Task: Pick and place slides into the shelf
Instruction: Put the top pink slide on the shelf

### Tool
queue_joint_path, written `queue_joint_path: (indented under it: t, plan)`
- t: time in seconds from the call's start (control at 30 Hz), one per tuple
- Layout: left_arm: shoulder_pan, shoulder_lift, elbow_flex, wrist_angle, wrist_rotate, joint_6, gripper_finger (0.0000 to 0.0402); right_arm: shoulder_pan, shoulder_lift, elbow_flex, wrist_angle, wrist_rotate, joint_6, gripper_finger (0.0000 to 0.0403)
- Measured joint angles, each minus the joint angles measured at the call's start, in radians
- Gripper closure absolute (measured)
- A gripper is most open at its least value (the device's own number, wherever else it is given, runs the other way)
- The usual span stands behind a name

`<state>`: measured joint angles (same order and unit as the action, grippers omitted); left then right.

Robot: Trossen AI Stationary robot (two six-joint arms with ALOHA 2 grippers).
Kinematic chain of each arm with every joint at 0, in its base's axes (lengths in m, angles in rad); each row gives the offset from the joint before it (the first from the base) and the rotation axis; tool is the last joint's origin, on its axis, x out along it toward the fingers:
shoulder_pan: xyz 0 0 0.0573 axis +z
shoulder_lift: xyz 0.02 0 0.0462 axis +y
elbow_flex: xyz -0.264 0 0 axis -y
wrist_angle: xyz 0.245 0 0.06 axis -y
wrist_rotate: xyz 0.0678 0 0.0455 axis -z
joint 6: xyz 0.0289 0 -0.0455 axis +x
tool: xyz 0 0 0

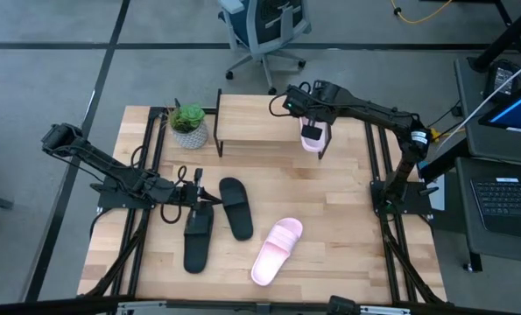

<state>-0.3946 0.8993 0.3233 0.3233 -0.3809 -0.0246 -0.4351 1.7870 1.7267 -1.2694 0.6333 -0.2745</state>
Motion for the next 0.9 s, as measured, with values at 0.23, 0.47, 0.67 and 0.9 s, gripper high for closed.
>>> queue_joint_path:
  t: [0.23,0.47,0.67,0.9]
  plan:
    - [0.000,0.000,0.000,0.000,0.000,0.000,0.0401,-0.001,0.000,0.000,0.000,0.003,-0.003,0.0396]
    - [0.000,0.000,0.000,0.000,0.000,-0.001,0.0401,-0.004,0.000,0.000,0.014,0.025,-0.006,0.0396]
    - [0.000,0.000,0.000,0.000,0.000,-0.001,0.0401,-0.009,0.000,0.000,0.022,0.028,-0.006,0.0396]
    - [0.000,0.000,0.000,0.000,0.000,-0.001,0.0401,-0.009,0.000,0.000,0.023,0.028,-0.023,0.0396]
